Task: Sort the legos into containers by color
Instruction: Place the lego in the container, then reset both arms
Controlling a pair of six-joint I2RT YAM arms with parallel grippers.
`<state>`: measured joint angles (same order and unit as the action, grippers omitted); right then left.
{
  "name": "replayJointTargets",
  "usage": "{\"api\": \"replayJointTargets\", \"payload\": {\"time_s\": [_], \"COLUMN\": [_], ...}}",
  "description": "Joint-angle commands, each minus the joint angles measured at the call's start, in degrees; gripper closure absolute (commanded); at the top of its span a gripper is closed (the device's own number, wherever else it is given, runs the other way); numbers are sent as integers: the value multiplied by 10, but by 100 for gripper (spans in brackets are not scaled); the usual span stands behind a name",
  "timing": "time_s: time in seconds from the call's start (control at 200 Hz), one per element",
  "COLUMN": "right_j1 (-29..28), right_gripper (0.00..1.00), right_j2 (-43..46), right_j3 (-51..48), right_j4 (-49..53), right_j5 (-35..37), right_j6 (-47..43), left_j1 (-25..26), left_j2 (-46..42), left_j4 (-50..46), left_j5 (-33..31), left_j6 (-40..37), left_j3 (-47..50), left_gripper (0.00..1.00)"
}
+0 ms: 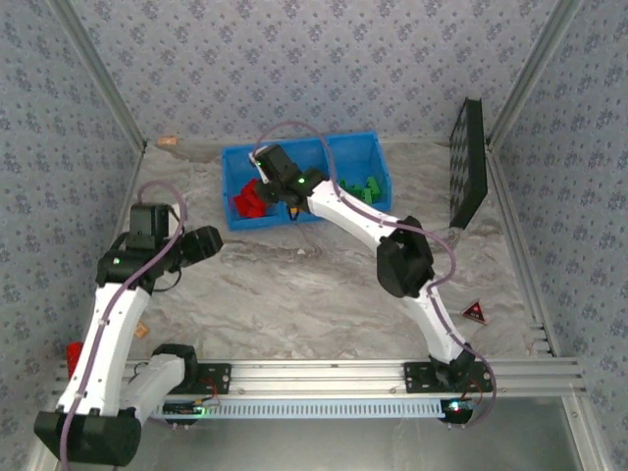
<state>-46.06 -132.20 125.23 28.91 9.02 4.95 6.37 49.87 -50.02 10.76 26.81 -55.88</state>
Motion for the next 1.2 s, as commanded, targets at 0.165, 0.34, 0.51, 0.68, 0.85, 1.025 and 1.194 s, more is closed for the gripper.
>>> {"api": "replayJointTargets", "payload": {"time_s": [0.165, 0.34, 0.51, 0.68, 0.85, 1.025, 1.194], "right_j1": [3, 1, 1, -4, -15, -23, -1], "right_gripper": [67, 60, 50, 43, 33, 21, 18], "right_j2": [-156, -168, -160, -111, 31, 234, 427], "right_j3": [208, 184, 184, 162, 31, -204, -435], "right_j4": [44, 9, -2, 2, -29, -77, -82], "right_j5": [-8, -7, -2, 4, 8, 45, 86], "right_j6": [-46, -48, -55, -82, -119, -127, -50], "left_j1": [-2, -1, -2, -2, -3, -8, -25], "left_j2": [-49, -48, -49, -39, -14, 14, 71], "left_j4": [-53, -62, -57, -29, 36, 138, 200], "left_j5": [10, 9, 1, -28, -121, -199, -243], "left_j6": [11, 5, 4, -1, -14, -35, -35], "left_j3": [21, 16, 36, 42, 19, 24, 26], "left_gripper": [26, 26, 25, 22, 14, 3, 0]}}
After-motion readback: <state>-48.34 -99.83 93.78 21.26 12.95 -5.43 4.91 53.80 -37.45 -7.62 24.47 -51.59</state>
